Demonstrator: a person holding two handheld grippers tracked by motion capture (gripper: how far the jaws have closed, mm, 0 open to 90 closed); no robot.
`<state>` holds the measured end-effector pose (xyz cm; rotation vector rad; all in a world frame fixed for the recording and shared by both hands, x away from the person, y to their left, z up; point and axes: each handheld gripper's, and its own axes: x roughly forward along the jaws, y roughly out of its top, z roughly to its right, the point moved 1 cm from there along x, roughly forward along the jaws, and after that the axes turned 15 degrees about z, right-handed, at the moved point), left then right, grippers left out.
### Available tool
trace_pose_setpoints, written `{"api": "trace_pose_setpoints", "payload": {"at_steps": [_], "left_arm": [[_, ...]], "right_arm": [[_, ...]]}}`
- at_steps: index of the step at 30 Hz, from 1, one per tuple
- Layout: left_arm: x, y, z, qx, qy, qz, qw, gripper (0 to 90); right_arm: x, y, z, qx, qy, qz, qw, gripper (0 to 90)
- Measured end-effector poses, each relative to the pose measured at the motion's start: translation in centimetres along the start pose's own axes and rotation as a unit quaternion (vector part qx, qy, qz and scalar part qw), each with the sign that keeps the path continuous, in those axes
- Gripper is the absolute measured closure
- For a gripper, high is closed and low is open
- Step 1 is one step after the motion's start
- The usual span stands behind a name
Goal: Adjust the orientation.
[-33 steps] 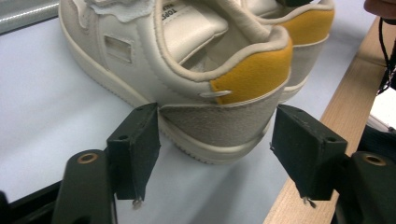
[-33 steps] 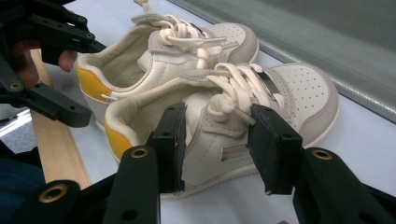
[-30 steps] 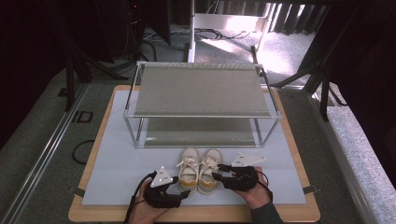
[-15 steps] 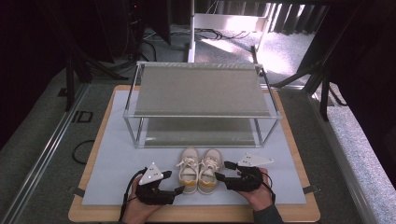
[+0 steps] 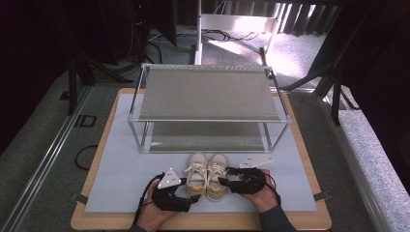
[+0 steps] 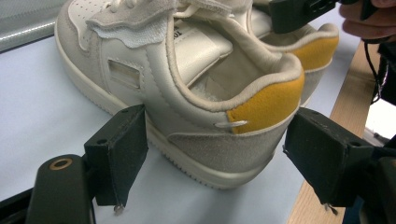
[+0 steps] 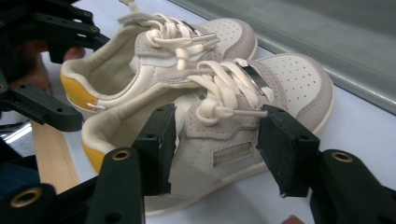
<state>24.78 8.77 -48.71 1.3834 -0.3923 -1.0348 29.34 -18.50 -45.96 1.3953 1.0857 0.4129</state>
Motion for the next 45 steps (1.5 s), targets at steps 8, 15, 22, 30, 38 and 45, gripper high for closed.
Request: {"api": "trace_pose_setpoints", "payload": {"at_steps": [8,15,22,30,38,45], "left_arm": [[-1.9,0.6,0.1,0.01,0.011,0.025,0.9996,23.7],[-3.2,3.1,0.2,0.021,0.064,0.072,0.9952,35.4],[-0.3,3.3,-0.2,0.013,0.106,0.018,0.9941,40.0],[1.1,2.9,-1.1,-0.028,0.121,-0.008,0.9922,48.1],[1.5,2.9,-0.8,-0.032,0.122,-0.017,0.9919,53.3],[1.5,2.8,-0.8,-0.035,0.124,-0.013,0.9916,53.5]], "right_arm": [[-0.7,0.3,-0.6,-0.002,-0.016,0.017,0.9997,43.6],[-1.3,0.7,-1.3,-0.005,-0.047,0.015,0.9988,49.9],[-0.2,0.3,-1.7,-0.007,-0.064,-0.013,0.9979,52.6],[0.2,0.4,-2.1,-0.006,-0.089,-0.026,0.9956,53.5],[0.5,0.7,-2.5,-0.014,-0.109,-0.043,0.9931,55.3],[0.9,0.6,-2.9,-0.019,-0.125,-0.046,0.9909,52.7]]}}
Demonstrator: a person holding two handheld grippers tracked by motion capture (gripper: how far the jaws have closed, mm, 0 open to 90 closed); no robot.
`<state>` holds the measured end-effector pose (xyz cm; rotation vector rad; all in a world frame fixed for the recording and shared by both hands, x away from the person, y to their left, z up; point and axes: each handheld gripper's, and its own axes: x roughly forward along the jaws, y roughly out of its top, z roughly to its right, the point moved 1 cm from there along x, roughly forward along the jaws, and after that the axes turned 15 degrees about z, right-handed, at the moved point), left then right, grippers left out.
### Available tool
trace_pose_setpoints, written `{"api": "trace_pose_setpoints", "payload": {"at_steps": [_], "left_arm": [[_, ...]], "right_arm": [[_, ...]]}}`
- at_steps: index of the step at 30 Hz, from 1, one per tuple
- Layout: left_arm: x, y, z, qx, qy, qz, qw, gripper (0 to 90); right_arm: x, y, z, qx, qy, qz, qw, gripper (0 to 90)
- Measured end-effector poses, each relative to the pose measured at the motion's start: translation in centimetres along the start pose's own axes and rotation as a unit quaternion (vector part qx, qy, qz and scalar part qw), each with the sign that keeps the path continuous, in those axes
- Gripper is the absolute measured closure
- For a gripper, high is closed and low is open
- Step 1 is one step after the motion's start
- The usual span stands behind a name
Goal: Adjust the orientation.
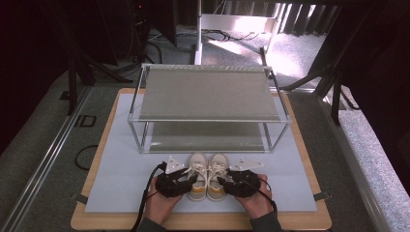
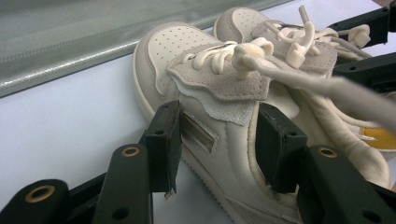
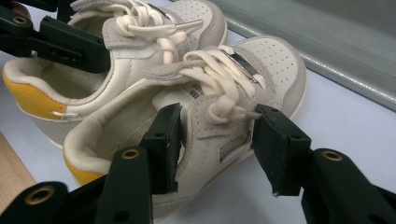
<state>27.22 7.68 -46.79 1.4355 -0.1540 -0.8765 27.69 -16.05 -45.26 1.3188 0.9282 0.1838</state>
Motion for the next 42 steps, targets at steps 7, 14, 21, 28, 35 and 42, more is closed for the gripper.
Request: {"api": "trace_pose_setpoints", "payload": {"at_steps": [7,14,21,28,35,42], "left_arm": [[0.1,0.0,0.1,-0.006,0.01,-0.001,0.9999,58.4],[-0.1,-0.1,0.0,-0.034,0.012,0.006,0.9993,62.0],[-0.2,-0.4,0.0,-0.055,0.011,0.02,0.9982,62.7],[-0.4,-0.2,0.2,-0.061,0.014,0.033,0.9975,63.6],[-0.6,0.3,0.3,-0.064,0.015,0.045,0.9968,64.0],[-0.5,0.8,0.4,-0.063,0.017,0.047,0.9968,64.0]], "right_arm": [[0.0,-0.2,0.3,0.014,0.004,0.006,0.9999,57.7],[-0.2,-0.7,1.1,0.037,0.022,0.029,0.9987,59.9],[-0.3,-1.1,1.5,0.058,0.031,0.052,0.9964,60.2],[-0.5,-1.1,1.8,0.073,0.037,0.063,0.9947,61.3],[-0.9,-0.9,1.8,0.079,0.038,0.075,0.9933,61.7],[-1.1,-0.4,1.9,0.074,0.034,0.081,0.9934,61.8]]}}
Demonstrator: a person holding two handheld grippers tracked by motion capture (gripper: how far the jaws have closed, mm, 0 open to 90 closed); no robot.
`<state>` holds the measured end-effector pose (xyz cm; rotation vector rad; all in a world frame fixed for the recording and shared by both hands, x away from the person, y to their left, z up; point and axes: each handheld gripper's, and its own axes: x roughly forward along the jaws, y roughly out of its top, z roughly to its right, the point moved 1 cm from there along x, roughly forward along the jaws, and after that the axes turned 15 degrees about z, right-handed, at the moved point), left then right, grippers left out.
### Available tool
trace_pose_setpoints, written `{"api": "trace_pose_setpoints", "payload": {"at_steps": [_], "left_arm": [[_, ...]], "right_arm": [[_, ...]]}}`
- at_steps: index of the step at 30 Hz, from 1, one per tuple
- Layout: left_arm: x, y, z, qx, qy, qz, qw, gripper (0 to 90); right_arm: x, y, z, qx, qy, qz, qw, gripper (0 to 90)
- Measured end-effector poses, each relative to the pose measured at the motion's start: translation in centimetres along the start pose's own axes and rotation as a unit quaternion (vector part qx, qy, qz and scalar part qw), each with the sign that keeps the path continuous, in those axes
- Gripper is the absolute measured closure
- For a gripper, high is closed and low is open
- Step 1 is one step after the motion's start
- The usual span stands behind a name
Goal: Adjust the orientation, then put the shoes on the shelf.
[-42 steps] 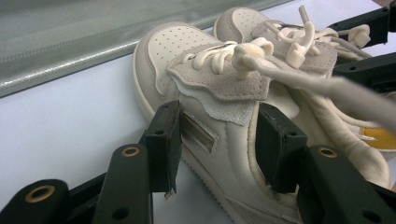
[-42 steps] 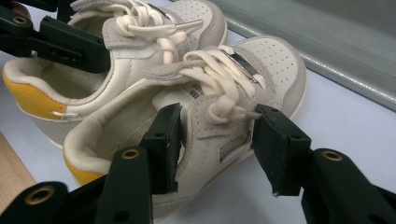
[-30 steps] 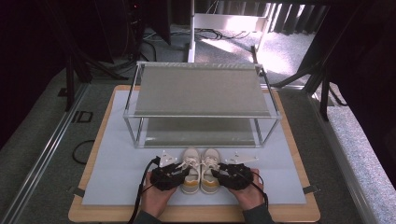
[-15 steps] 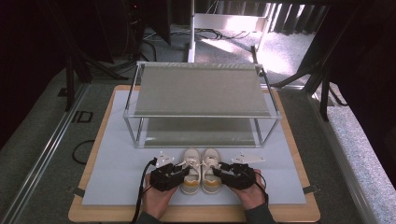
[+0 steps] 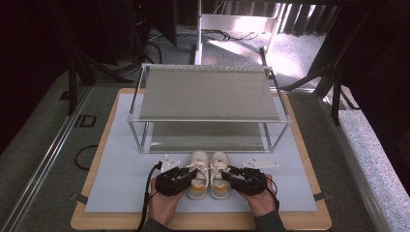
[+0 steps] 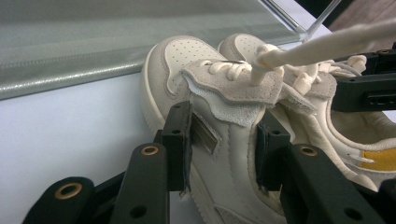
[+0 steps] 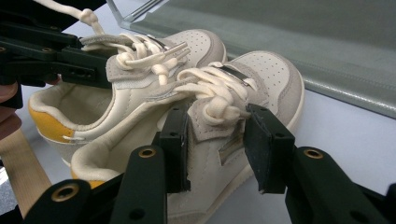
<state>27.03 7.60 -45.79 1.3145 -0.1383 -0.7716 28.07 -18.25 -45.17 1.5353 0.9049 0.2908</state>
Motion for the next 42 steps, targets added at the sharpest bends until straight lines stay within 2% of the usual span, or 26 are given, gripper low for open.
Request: {"api": "trace_pose_setpoints", "payload": {"at_steps": [18,21,35,42], "left_arm": [[0.7,1.6,-0.3,0.004,0.001,0.014,0.9999,64.0],[0.8,1.8,-0.5,0.0,0.002,0.019,0.9998,64.0],[2.2,2.6,-1.0,-0.007,0.022,0.033,0.9992,64.0],[3.3,2.7,-1.5,-0.014,0.037,0.042,0.9984,64.0]], "right_arm": [[0.4,1.5,0.5,-0.01,-0.005,0.013,0.9999,61.9],[0.6,1.8,0.6,-0.011,-0.007,0.016,0.9998,61.9],[2.0,2.7,1.7,-0.011,-0.009,0.029,0.9995,61.9],[3.2,2.6,2.7,-0.001,-0.012,0.04,0.9991,62.1]]}}
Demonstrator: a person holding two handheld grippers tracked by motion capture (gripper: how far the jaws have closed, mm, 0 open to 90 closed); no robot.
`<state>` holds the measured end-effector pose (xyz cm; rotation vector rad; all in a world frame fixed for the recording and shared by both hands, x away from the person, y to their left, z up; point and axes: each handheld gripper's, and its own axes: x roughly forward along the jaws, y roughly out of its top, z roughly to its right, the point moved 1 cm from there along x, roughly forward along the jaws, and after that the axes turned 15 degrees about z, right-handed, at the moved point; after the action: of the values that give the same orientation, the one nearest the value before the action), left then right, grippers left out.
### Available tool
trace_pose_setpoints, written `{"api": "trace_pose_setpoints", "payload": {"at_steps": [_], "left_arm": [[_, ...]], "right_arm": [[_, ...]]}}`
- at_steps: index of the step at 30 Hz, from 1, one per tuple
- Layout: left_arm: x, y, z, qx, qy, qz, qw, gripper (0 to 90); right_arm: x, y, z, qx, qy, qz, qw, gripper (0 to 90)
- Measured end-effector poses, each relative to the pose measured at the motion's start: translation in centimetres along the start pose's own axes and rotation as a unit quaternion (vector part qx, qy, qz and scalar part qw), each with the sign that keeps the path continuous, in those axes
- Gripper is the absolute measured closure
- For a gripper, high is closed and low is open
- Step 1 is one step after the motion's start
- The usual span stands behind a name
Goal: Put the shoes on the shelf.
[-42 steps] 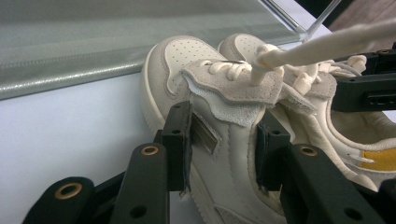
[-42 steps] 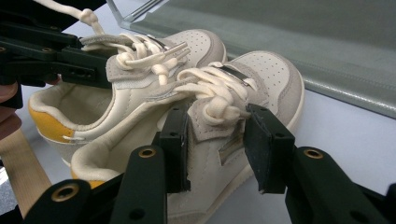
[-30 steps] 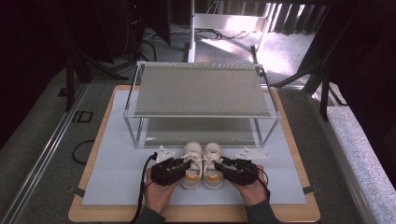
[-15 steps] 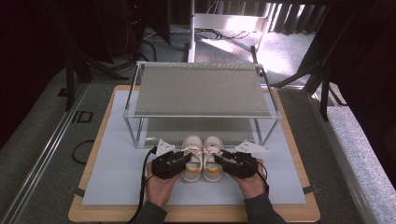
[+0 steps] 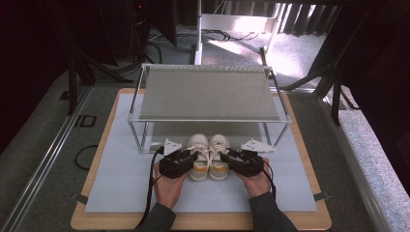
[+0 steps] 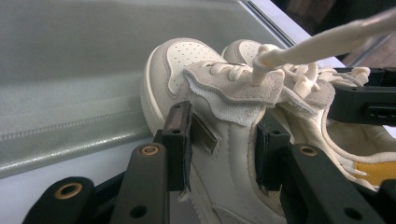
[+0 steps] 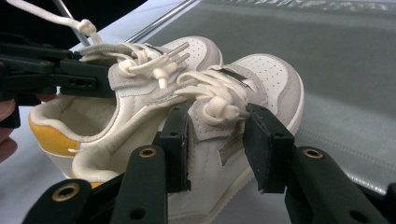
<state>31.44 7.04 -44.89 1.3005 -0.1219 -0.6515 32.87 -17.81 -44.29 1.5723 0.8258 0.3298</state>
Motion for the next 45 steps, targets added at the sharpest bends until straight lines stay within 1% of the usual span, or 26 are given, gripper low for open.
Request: {"api": "trace_pose_setpoints", "payload": {"at_steps": [2,6,11,17,25,29,30,32,35,38,41,42,43,45], "left_arm": [[0.4,0.0,-0.1,-0.003,0.003,0.005,1.0,64.1],[1.2,0.0,-0.4,-0.015,0.009,0.015,0.9997,64.3],[2.3,0.1,-0.6,-0.017,0.014,0.023,0.9995,64.3],[3.6,0.1,-0.9,-0.023,0.024,0.036,0.9988,64.4],[5.1,0.1,-1.3,-0.03,0.038,0.047,0.9977,65.4],[5.4,0.0,-1.4,-0.028,0.046,0.051,0.9972,66.1],[5.5,-0.1,-1.4,-0.029,0.05,0.051,0.997,66.3],[5.5,-0.2,-1.5,-0.031,0.051,0.053,0.9968,66.6],[5.6,-0.5,-1.6,-0.032,0.053,0.049,0.9969,66.5],[5.6,-0.6,-1.8,-0.048,0.052,0.048,0.9963,65.9],[5.5,-0.6,-1.9,-0.056,0.05,0.046,0.9961,64.7],[5.5,-0.6,-1.8,-0.058,0.053,0.046,0.9958,64.5],[5.5,-0.7,-1.7,-0.058,0.055,0.048,0.9956,64.4],[5.5,-0.7,-1.5,-0.066,0.059,0.05,0.9948,64.0]], "right_arm": [[0.3,0.0,0.4,0.005,-0.001,0.003,1.0,62.1],[0.9,0.2,1.0,0.004,-0.002,0.006,1.0,62.1],[1.6,0.6,2.0,-0.003,-0.005,0.013,0.9999,62.1],[2.5,0.5,2.9,-0.003,-0.01,0.018,0.9998,62.1],[3.4,0.3,3.7,-0.004,-0.018,0.015,0.9997,62.1],[3.6,0.2,3.9,-0.011,-0.021,0.011,0.9997,62.1],[3.6,0.1,3.9,-0.009,-0.021,0.009,0.9997,62.1],[3.7,-0.1,4.0,-0.007,-0.021,0.009,0.9997,62.1],[3.7,-0.1,4.2,-0.001,-0.021,0.007,0.9998,62.0],[3.7,-0.1,4.5,0.011,-0.017,0.005,0.9998,61.6],[3.8,0.1,4.6,0.013,-0.015,-0.001,0.9998,61.0],[3.9,0.1,4.7,0.01,-0.014,0.0,0.9998,60.9],[3.9,0.1,4.6,0.012,-0.017,0.0,0.9998,61.0],[3.9,0.1,4.2,0.015,-0.027,-0.004,0.9995,61.0]]}}
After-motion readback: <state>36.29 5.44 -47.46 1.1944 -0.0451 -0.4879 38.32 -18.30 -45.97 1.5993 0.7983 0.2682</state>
